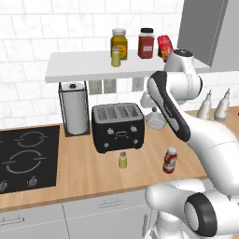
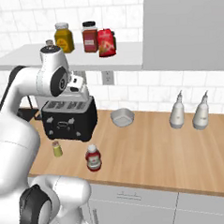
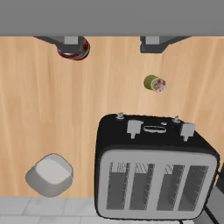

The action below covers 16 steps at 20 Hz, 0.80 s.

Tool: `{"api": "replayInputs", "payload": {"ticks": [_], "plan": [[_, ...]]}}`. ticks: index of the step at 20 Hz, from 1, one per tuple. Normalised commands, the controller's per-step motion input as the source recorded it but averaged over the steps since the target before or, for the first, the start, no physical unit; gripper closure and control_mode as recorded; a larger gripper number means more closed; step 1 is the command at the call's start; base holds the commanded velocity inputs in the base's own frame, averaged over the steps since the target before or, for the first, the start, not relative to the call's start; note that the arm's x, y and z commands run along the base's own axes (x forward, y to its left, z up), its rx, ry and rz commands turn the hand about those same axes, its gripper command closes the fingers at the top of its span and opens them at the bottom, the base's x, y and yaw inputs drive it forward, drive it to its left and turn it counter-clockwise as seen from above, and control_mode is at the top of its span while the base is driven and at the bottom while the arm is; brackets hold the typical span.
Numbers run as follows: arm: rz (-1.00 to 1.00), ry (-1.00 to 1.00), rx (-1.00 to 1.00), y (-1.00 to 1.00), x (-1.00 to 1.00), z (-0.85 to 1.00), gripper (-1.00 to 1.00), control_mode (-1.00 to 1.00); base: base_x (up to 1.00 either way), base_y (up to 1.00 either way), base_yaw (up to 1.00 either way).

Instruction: Put the shaker and condiment bottle from the counter next to their counterparts in the cabinet.

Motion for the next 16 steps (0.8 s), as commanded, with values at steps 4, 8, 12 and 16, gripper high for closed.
{"api": "replayInputs", "payload": {"ticks": [4, 8, 12, 16], "plan": [[-0.10, -0.04, -0.13, 0.18, 0.00, 0.00, -1.00, -1.00, 0.00, 0.00, 0.00], [-0.26, -0.19, -0.31, 0.41, -0.03, 0.00, -1.00, -1.00, 0.00, 0.00, 0.00], [-0.28, -0.20, -0.25, 0.43, -0.04, 0.00, -1.00, -1.00, 0.00, 0.00, 0.00], [-0.40, -0.21, -0.05, 0.44, -0.01, -0.20, -1.00, -1.00, 0.00, 0.00, 0.00]]}}
